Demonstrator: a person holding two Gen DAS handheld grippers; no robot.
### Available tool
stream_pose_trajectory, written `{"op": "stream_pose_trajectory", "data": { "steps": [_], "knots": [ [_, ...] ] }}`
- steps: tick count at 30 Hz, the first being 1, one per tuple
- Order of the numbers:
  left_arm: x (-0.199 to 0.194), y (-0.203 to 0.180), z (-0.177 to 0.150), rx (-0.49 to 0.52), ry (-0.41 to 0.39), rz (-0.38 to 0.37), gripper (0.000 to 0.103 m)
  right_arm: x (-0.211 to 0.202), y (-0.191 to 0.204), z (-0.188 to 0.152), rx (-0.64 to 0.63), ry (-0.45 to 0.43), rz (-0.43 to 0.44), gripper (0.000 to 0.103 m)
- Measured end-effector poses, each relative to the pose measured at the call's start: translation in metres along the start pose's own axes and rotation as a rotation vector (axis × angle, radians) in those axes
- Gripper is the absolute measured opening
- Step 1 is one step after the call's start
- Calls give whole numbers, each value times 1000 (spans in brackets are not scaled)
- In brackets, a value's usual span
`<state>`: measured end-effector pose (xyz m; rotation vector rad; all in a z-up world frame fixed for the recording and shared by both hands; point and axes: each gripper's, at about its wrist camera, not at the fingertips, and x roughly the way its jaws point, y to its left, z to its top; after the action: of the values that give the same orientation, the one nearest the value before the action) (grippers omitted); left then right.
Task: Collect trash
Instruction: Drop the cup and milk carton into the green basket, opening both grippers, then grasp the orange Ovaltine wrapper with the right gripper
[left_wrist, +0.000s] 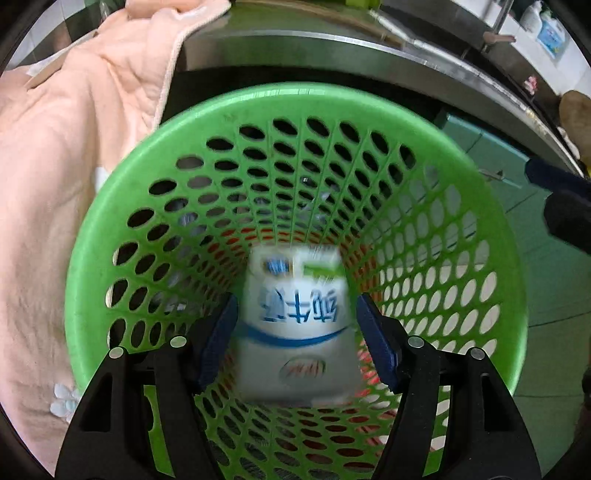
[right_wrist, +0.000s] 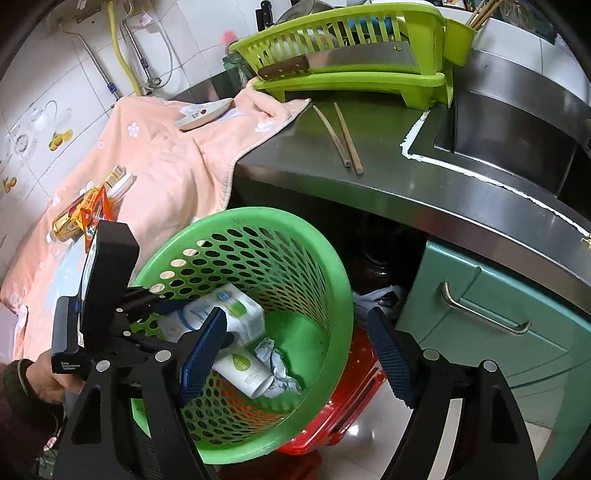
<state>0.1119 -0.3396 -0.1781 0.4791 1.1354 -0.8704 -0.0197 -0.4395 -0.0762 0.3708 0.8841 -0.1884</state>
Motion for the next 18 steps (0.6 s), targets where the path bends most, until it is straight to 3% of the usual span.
{"op": "stream_pose_trajectory", "data": {
  "steps": [10,18],
  "knots": [
    [-45,10,-10,-60,-96,-8,73,-7,13,7,-25,-12,33,75],
    [-111,61,-37,-147,-212,76,73,-1,66,30,-131,-17,117,75]
  ]
}}
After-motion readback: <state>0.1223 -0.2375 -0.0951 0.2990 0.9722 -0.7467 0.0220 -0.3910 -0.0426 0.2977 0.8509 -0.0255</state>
